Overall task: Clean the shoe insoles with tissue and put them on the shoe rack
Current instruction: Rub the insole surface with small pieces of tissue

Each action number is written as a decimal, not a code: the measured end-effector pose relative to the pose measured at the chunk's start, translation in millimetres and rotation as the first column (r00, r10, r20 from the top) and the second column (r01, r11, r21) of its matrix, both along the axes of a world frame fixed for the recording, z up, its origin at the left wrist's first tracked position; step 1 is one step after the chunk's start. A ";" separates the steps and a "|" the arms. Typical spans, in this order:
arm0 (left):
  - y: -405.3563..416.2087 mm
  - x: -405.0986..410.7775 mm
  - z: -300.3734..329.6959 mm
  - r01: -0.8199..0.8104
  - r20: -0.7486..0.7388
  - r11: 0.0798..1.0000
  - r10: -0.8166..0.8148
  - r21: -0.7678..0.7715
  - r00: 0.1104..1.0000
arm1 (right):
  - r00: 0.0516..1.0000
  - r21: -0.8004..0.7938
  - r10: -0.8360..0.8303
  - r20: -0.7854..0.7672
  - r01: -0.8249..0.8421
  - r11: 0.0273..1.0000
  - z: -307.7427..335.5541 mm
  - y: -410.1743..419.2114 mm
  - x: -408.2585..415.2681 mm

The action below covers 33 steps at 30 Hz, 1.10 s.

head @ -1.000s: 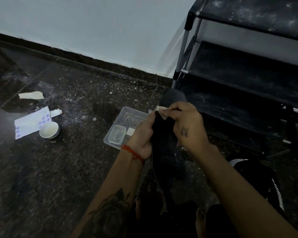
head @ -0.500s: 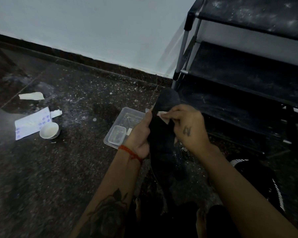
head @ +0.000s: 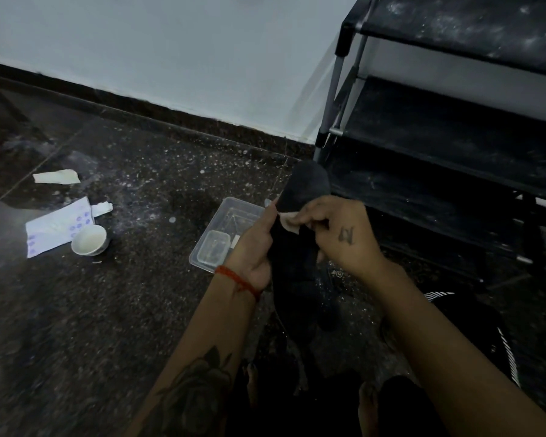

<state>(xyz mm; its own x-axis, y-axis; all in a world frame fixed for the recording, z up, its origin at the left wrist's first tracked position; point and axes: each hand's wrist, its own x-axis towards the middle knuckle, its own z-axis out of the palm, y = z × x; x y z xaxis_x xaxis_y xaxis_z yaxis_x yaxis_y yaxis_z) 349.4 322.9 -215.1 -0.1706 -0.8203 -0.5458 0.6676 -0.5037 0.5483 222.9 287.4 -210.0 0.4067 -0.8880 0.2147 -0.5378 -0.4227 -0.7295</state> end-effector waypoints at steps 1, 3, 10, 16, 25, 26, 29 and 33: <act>-0.4 -0.6 0.4 0.002 -0.020 1.000 -0.002 0.008 1.000 | 0.998 0.004 0.008 -0.057 -0.008 1.000 0.2 -2.2 -4.6; -0.6 -2.2 1.0 0.010 -0.064 1.000 -0.009 0.021 0.998 | 0.987 -0.046 -0.101 -0.126 0.096 0.994 -3.0 -5.7 -11.6; 2.1 -3.2 7.4 0.047 -0.087 0.998 -0.043 0.047 0.995 | 0.855 0.406 -0.459 0.244 0.339 0.848 0.5 -7.1 -6.4; 4.2 0.1 12.9 0.060 -0.080 0.998 -0.059 0.010 0.995 | 0.915 0.420 -0.318 0.248 0.194 0.886 8.5 -7.2 -12.2; 5.9 -2.9 15.0 0.011 -0.012 0.997 -0.012 -0.080 1.000 | 0.960 -0.010 -0.272 0.060 0.273 0.962 -3.7 0.3 3.5; 6.2 -3.3 15.1 0.002 0.000 0.996 -0.002 -0.089 1.000 | 0.972 -0.027 -0.227 0.052 0.229 0.973 -4.1 2.1 5.9; 6.0 -3.4 15.4 -0.020 0.001 0.994 0.021 -0.105 1.000 | 0.997 0.023 -0.052 0.058 0.051 0.998 1.2 3.9 5.0; 4.4 -2.2 12.9 -0.035 -0.014 0.999 0.034 -0.025 0.999 | 0.995 0.059 -0.075 -0.059 0.078 0.995 6.7 -2.0 -6.1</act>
